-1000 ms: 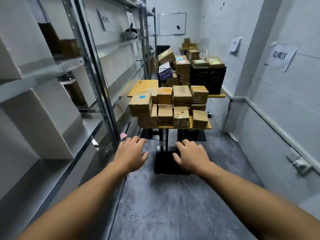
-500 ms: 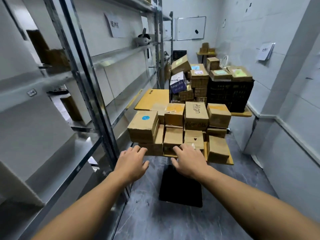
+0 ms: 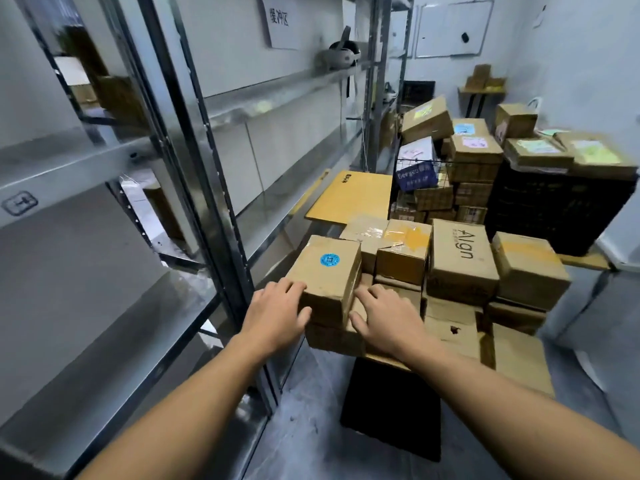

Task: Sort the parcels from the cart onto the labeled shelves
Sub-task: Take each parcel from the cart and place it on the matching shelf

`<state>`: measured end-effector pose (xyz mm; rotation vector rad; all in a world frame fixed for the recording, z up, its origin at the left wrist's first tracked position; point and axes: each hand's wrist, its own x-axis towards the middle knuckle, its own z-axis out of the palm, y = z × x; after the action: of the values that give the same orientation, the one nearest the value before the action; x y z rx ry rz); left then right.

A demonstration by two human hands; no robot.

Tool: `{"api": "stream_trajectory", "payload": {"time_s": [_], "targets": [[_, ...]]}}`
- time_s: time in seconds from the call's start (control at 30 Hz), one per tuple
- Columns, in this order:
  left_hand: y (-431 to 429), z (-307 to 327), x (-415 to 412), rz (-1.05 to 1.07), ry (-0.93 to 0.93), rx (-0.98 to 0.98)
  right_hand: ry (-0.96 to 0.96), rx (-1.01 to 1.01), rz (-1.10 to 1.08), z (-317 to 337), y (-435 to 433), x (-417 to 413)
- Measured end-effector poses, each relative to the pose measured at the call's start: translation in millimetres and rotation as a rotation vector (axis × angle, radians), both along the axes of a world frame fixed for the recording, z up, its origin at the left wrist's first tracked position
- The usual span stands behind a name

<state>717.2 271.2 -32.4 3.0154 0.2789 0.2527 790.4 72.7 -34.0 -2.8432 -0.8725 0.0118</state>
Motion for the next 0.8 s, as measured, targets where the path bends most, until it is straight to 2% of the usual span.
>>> {"api": "stream_trajectory", "payload": {"time_s": [0.2,0.37,0.5,0.57,0.8], "targets": [[41.3,-18.7,65.2,-0.006,-0.019,-0.064,0.110,0.100,-0.112,-14.7,40.1,50.7],[59.2,-43.4,87.4,0.002,0.044,-0.164,0.248,0.245,-0.205,-39.2,60.4,68.8],[61.0,-59.7,85.8,0.054,0.066,-0.454,0.368,0.419,-0.245,-59.3,67.6,66.8],[56.9,-62.2,83.3,0.069,0.030,-0.553,0.400,0.507,-0.250,-61.1,69.3,67.3],[24.4,-49.9,63.9,0.100,-0.257,-0.682,0.456,0.830,-0.264,-48.6,48.5,66.4]]}}
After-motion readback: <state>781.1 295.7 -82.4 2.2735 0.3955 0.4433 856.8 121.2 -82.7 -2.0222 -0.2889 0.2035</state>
